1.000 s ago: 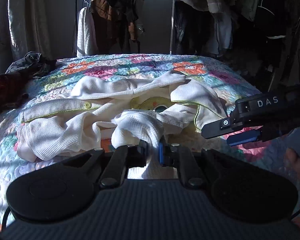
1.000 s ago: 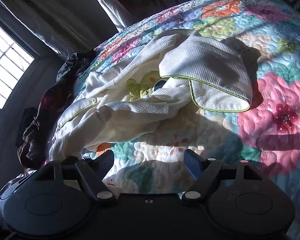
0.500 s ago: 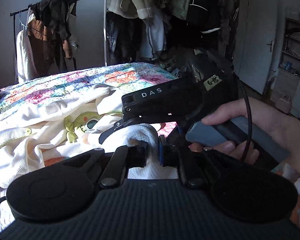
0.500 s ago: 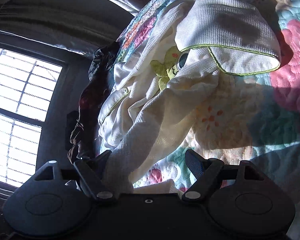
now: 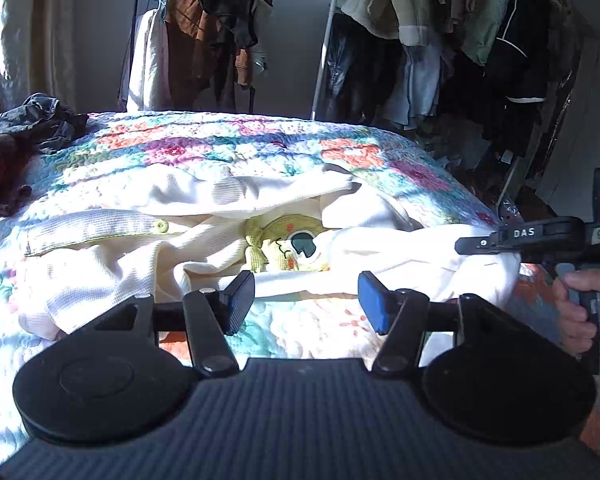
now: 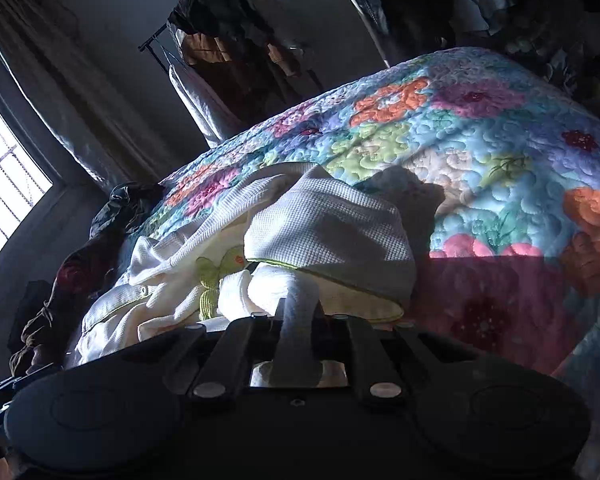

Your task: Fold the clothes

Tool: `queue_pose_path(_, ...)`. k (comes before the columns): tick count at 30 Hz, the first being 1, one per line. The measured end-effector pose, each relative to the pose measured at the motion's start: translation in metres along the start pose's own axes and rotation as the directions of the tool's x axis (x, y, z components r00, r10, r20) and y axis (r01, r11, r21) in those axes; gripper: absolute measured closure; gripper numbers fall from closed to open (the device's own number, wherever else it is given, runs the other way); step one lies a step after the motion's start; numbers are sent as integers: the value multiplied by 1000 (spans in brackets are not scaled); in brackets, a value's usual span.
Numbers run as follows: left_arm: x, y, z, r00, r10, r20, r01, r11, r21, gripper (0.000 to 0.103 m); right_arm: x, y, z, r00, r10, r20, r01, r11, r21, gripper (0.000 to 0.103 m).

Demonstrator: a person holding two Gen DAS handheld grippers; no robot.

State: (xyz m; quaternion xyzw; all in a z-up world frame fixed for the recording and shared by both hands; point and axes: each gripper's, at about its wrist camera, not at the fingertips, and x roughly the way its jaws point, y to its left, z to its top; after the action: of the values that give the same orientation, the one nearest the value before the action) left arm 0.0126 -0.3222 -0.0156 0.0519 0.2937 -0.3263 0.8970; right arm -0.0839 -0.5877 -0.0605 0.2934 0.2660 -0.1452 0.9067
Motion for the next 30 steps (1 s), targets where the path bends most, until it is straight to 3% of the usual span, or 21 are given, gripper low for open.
queue_pose_path(2,16,13,1,989,144,-21,-143,989,41,32,-12,-17,10,998,-57,16,58,997,-54,93)
queue_pose_path(4,33,35,4,962,269,-48,-265,962,65,32,-20,-27,14,990,-132,40,135,985,-107,94)
queue_pose_path(5,40,52,7,953,296,-60,-295,955,29,32,-23,-32,14,984,-170,53,175,977,-120,94)
queue_pose_path(8,41,100,8,966,238,-105,-253,952,-172,32,-31,-46,15,957,-274,91,285,947,-147,95)
queue_pose_path(10,36,119,5,975,201,-96,-219,945,-243,32,-36,-56,18,939,-326,109,339,930,-144,96)
queue_pose_path(13,36,129,0,968,224,-108,-245,936,-252,27,-43,-75,28,899,-412,146,429,896,-111,97)
queue_pose_path(17,51,130,-16,965,207,-164,-242,942,-233,25,-32,-93,37,818,-552,162,571,812,-119,96)
queue_pose_path(20,67,126,-28,956,199,-215,-248,942,-228,25,-15,-88,28,839,-542,50,541,820,-186,89)
queue_pose_path(22,77,121,-36,949,205,-241,-257,943,-212,25,-14,-69,14,836,-545,68,542,798,-266,63)
queue_pose_path(23,80,119,-39,945,211,-248,-263,944,-200,25,-17,-60,8,836,-541,91,541,787,-298,56)
queue_pose_path(24,83,117,-41,943,219,-250,-270,944,-192,24,-24,-49,4,849,-517,110,524,794,-309,47)
queue_pose_path(28,89,115,-41,949,221,-225,-268,940,-211,19,-51,-8,-4,908,-385,165,419,847,-328,39)
queue_pose_path(30,92,117,-40,958,197,-210,-246,938,-244,13,-59,9,-3,926,-330,185,375,867,-330,38)
